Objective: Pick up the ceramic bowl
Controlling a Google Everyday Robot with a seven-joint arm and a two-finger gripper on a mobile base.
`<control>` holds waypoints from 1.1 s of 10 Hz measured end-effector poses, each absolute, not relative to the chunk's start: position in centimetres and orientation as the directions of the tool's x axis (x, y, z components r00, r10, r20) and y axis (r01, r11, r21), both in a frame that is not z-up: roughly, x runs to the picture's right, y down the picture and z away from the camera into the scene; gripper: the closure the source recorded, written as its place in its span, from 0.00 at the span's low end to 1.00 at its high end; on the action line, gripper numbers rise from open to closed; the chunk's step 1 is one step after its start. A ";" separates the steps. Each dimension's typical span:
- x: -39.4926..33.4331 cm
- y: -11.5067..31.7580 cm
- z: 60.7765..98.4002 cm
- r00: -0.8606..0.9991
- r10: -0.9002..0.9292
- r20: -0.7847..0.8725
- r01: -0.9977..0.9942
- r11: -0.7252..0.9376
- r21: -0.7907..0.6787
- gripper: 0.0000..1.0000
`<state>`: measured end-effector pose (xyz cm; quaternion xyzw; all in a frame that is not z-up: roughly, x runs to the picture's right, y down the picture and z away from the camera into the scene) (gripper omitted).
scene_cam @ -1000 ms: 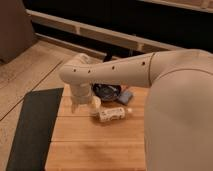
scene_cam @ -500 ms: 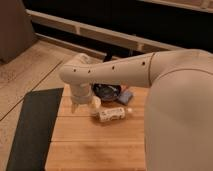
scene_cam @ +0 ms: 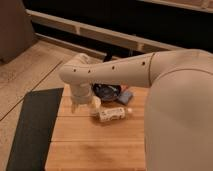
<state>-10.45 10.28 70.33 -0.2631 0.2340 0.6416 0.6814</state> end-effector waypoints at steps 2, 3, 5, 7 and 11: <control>-10.5 10.3 70.3 0.067 0.751 -0.657 -0.998 0.038 -0.058 0.35; -10.5 10.3 70.3 0.067 0.751 -0.657 -0.998 0.038 -0.058 0.35; -10.5 10.3 70.3 0.067 0.751 -0.657 -0.998 0.038 -0.058 0.35; -10.5 10.1 70.4 0.071 0.756 -0.651 -0.997 0.044 -0.058 0.35; -9.0 3.0 73.0 0.125 0.860 -0.494 -0.992 0.105 -0.068 0.35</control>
